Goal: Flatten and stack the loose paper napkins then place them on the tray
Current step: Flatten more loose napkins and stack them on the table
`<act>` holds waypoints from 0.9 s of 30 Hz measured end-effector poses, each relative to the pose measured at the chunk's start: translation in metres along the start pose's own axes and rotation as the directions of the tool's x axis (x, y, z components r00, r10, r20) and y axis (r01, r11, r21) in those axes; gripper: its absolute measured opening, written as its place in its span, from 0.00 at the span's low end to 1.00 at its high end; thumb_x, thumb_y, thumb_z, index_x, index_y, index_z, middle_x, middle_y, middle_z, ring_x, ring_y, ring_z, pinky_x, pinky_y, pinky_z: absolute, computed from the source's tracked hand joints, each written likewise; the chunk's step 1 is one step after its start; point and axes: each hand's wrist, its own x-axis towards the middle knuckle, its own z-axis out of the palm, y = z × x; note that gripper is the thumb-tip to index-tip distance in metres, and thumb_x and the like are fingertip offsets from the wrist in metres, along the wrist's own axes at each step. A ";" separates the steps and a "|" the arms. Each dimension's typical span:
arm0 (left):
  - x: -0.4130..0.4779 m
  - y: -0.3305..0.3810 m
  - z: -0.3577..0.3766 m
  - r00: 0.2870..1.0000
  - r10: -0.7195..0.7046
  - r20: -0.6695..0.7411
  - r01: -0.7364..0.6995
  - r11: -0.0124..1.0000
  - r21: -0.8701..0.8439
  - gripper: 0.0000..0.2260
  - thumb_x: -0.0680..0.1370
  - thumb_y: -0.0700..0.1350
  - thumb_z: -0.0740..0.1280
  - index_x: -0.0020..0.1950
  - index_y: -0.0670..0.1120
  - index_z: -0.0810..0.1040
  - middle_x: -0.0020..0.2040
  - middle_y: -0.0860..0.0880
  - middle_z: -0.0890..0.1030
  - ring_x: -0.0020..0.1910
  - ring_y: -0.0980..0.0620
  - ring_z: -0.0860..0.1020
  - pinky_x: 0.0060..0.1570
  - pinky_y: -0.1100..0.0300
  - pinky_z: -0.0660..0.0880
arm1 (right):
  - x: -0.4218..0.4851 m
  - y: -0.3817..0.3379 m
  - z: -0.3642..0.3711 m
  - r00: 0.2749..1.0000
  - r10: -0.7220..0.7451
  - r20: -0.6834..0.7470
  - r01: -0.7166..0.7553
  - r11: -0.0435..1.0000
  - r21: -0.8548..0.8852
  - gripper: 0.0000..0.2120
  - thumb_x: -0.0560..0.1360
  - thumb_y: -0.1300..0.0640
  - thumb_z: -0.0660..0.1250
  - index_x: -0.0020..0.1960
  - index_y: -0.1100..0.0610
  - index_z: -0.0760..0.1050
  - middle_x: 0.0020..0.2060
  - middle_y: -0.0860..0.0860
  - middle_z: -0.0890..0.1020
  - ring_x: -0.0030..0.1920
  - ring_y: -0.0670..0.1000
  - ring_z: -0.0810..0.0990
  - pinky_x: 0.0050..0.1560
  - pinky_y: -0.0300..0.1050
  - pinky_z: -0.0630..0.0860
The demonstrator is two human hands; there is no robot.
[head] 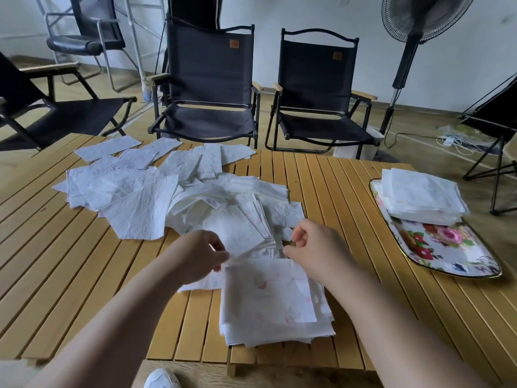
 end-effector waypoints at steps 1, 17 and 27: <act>0.002 -0.002 -0.004 0.999 -0.019 -0.044 0.018 0.999 -0.028 0.03 0.79 0.46 0.69 0.47 0.48 0.80 0.39 0.52 0.84 0.34 0.49 0.77 0.32 0.59 0.71 | 0.004 -0.002 0.005 0.998 -0.054 -0.025 0.054 0.998 0.030 0.07 0.74 0.54 0.72 0.47 0.50 0.73 0.42 0.44 0.77 0.45 0.51 0.78 0.46 0.47 0.78; 0.019 -0.013 0.002 0.992 -0.056 -0.109 0.052 0.998 -0.040 0.18 0.80 0.32 0.56 0.57 0.49 0.79 0.46 0.53 0.82 0.43 0.50 0.81 0.30 0.67 0.71 | 0.043 -0.038 0.054 0.993 0.069 0.101 -0.096 0.950 0.296 0.12 0.75 0.56 0.70 0.58 0.49 0.78 0.48 0.46 0.79 0.49 0.52 0.79 0.36 0.40 0.73; 0.014 -0.006 0.009 0.988 0.021 -0.150 -0.004 0.994 0.113 0.15 0.81 0.38 0.60 0.62 0.51 0.81 0.58 0.50 0.82 0.34 0.59 0.72 0.28 0.71 0.65 | 0.040 -0.026 0.055 0.982 0.175 0.076 -0.191 0.921 0.339 0.11 0.71 0.50 0.76 0.47 0.51 0.76 0.44 0.48 0.81 0.45 0.52 0.82 0.29 0.40 0.73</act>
